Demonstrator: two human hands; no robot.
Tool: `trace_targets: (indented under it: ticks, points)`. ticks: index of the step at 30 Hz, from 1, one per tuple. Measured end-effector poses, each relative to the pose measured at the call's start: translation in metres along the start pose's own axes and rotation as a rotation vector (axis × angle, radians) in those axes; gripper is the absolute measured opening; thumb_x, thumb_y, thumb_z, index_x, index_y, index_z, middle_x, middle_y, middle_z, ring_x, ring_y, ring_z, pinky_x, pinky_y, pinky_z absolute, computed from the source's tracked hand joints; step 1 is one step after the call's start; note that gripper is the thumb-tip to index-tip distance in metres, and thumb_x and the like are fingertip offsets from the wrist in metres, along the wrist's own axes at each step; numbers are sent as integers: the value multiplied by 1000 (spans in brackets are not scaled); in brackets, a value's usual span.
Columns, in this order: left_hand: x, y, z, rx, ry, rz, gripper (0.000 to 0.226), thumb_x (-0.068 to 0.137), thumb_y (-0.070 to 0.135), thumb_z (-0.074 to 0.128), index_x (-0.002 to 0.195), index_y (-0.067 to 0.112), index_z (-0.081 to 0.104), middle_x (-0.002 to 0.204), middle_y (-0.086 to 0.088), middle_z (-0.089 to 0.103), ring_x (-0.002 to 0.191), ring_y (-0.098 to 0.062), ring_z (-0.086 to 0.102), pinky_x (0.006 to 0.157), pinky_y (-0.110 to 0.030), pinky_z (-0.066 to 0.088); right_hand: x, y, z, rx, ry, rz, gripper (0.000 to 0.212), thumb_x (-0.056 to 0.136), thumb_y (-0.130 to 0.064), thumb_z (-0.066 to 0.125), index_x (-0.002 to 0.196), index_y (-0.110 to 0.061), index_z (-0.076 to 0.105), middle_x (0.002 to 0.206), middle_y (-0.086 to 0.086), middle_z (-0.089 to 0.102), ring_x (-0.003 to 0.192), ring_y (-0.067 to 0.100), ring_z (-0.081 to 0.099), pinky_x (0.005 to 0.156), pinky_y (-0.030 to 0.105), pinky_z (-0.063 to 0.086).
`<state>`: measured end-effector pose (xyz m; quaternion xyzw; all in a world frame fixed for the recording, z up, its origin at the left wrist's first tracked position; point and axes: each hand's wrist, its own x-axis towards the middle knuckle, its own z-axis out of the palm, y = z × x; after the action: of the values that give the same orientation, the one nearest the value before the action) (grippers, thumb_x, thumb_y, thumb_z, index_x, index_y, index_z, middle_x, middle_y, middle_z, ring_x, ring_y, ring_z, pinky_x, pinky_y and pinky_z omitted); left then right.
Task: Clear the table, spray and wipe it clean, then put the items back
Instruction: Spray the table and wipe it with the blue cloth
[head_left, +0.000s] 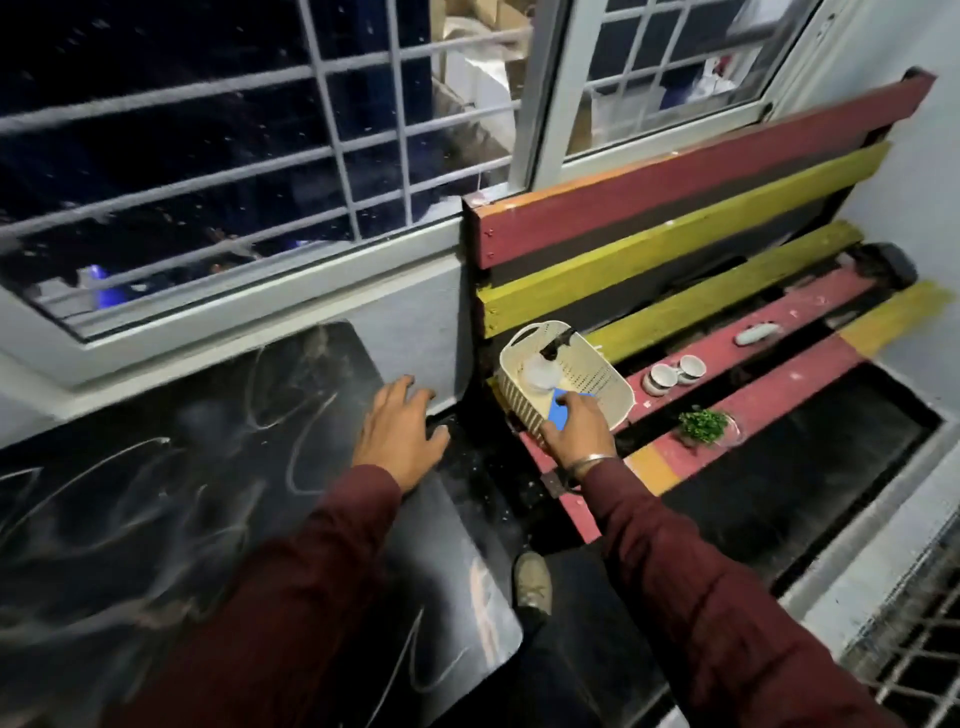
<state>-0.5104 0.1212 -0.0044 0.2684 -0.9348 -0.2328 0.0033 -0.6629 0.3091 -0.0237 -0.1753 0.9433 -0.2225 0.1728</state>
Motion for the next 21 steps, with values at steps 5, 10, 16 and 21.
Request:
trace_targets:
  ticks: [5,10,16,21]
  points:
    - [94,54,64,-52,-57,20,46,88,30,65,130,12,59,134,-8,54,126,-31,47,102,-39,40,98,79,7,40,-120,142,40,83,-18,63,119,-2,59,125,19,59,116,32,55,97,35,41]
    - [188,90,140,-94,-177,14,49,86,25,67,132,12,58,129,-11,59,120,-31,54,97,-36,43,191,136,34,-3,-260,209,47,83,-18,66,124,1,54,125,25,56,116,35,54,97,35,40]
    - [275,102,230,-293,-183,-128,68,76,30,75,137,10,52,137,-10,57,127,-27,53,103,-36,44,262,177,80,-155,-389,144,57,78,-16,70,125,5,44,128,27,48,115,39,52,93,36,41]
    - [306,97,280,-383,-122,-224,59,82,31,77,134,12,57,130,-6,63,120,-22,58,96,-30,45,294,198,126,-314,-533,8,82,83,-20,64,148,-9,16,157,10,15,131,31,44,100,43,44]
